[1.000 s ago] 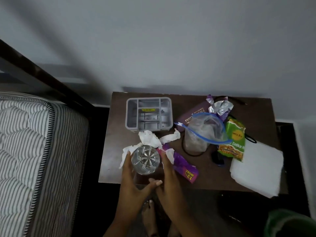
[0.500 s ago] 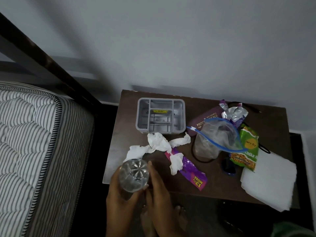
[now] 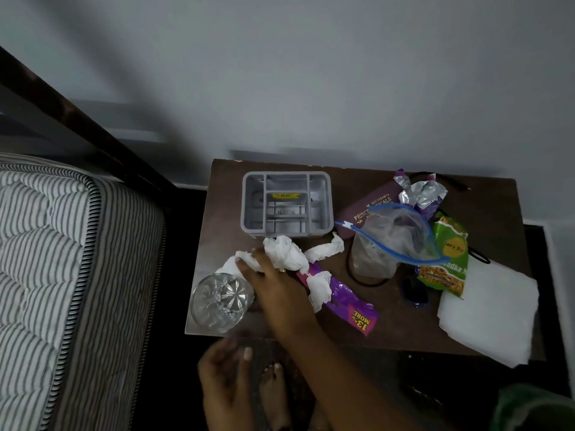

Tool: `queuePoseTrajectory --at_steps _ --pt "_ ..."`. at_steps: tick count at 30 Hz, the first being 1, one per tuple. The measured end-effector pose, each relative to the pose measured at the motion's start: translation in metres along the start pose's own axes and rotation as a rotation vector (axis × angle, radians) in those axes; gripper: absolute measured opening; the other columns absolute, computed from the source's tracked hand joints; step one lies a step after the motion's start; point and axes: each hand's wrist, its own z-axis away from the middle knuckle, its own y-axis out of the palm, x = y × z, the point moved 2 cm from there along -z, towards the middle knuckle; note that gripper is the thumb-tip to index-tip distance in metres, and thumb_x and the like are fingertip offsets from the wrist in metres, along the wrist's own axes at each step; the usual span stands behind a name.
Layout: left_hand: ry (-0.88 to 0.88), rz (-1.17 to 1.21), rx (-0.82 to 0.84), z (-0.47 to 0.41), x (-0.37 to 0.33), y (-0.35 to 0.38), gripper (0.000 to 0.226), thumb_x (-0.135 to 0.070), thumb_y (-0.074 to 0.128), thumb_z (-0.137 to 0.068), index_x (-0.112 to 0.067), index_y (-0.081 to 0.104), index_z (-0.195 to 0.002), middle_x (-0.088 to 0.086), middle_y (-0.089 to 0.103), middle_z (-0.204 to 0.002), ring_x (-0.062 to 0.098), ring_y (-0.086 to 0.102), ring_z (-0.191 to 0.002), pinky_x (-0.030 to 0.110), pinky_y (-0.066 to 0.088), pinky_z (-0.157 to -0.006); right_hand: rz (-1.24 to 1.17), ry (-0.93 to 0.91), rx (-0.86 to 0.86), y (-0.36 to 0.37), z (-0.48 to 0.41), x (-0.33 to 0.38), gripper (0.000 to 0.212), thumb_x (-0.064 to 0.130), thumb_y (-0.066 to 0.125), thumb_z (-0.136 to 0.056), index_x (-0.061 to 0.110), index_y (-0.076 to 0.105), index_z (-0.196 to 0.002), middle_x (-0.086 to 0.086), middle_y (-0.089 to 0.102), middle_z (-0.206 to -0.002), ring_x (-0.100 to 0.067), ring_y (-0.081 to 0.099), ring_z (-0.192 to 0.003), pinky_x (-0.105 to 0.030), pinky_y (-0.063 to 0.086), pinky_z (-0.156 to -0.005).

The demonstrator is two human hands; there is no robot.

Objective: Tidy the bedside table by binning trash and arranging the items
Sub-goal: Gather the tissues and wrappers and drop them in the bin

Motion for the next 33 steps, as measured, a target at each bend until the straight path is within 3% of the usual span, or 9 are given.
queuePoseTrajectory --at_steps 5,10,14,20,23,26,28,31,33 --pt "-0.190 0.104 0.098 0.026 -0.009 0.036 0.020 -0.001 0.052 -0.090 -0.014 0.067 -0.090 -0.003 0.075 -0.077 0.009 0.069 -0.075 0.026 0.055 -0.069 0.014 0.007 -0.072 -0.012 0.006 -0.006 0.023 0.011 0.060 -0.069 0.016 0.065 -0.091 -0.004 0.065 -0.098 -0.020 0.067 -0.061 -0.027 0.052 -0.040" --pt "-0.423 0.399 0.298 0.005 -0.027 0.067 0.027 -0.030 0.042 -0.094 -0.016 0.064 -0.099 0.001 0.075 -0.082 0.012 0.070 -0.075 0.027 0.054 -0.066 -0.414 0.214 -0.294 -0.058 0.050 -0.016 0.031 0.016 0.045 -0.081 0.023 0.066 -0.103 0.008 0.066 -0.108 -0.005 0.062 -0.094 -0.020 0.050 -0.079" --pt "-0.508 0.476 0.469 0.003 -0.043 0.078 0.043 -0.035 0.057 -0.085 -0.004 0.061 -0.115 0.022 0.067 -0.109 0.033 0.063 -0.105 0.044 0.045 -0.096 -0.483 0.319 -0.336 -0.062 0.083 -0.024 0.026 0.011 0.059 -0.081 0.030 0.064 -0.098 0.015 0.069 -0.098 0.001 0.062 -0.092 -0.025 0.051 -0.080" --pt "-0.406 0.380 0.388 0.006 -0.037 0.073 0.033 -0.023 0.063 -0.075 -0.007 0.070 -0.103 0.018 0.073 -0.099 0.030 0.068 -0.096 0.041 0.052 -0.090 -0.703 0.415 -0.389 -0.073 0.096 -0.023 0.038 -0.004 0.050 -0.076 0.028 0.063 -0.091 0.018 0.062 -0.097 -0.005 0.061 -0.092 -0.013 0.046 -0.078" --pt "-0.352 0.248 0.321 0.005 -0.026 0.065 0.024 -0.020 0.064 -0.077 -0.009 0.072 -0.097 0.012 0.075 -0.095 0.026 0.069 -0.096 0.033 0.054 -0.086 -0.553 0.468 -0.431 -0.076 0.080 -0.031 0.031 0.010 0.055 -0.083 0.029 0.057 -0.108 0.017 0.053 -0.109 0.000 0.053 -0.102 -0.008 0.040 -0.085" --pt "-0.291 0.113 0.301 0.006 -0.021 0.058 0.024 -0.022 0.064 -0.079 -0.006 0.072 -0.093 0.004 0.075 -0.074 0.014 0.069 -0.074 0.018 0.053 -0.064 -0.389 0.494 -0.228 -0.065 0.050 -0.044 0.049 0.028 0.066 -0.083 0.024 0.048 -0.128 0.005 0.043 -0.128 -0.007 0.042 -0.118 -0.019 0.038 -0.098" --pt "-0.305 0.128 0.293 0.006 -0.021 0.054 0.036 -0.030 0.066 -0.074 0.000 0.071 -0.093 0.008 0.072 -0.068 0.013 0.065 -0.061 0.021 0.049 -0.054 -0.321 0.499 -0.142 -0.058 0.037 -0.049 0.038 0.020 0.067 -0.082 0.017 0.057 -0.119 -0.003 0.049 -0.124 -0.016 0.050 -0.113 -0.023 0.042 -0.093" --pt "-0.300 0.148 0.300 0.003 -0.026 0.052 0.043 -0.033 0.067 -0.078 0.004 0.068 -0.101 0.024 0.069 -0.083 0.011 0.063 -0.058 0.011 0.048 -0.053 -0.234 0.462 -0.232 -0.055 0.034 -0.049 0.009 0.004 0.057 -0.084 0.007 0.065 -0.083 -0.008 0.061 -0.091 -0.024 0.061 -0.081 -0.035 0.052 -0.069" --pt "-0.330 0.167 0.294 0.002 -0.027 0.054 0.035 -0.026 0.066 -0.082 -0.001 0.067 -0.106 0.029 0.068 -0.099 0.025 0.069 -0.079 0.025 0.055 -0.073 -0.235 0.460 -0.284 -0.055 0.039 -0.049 0.007 0.007 0.059 -0.084 0.009 0.066 -0.086 -0.006 0.062 -0.092 -0.022 0.061 -0.082 -0.034 0.052 -0.068"
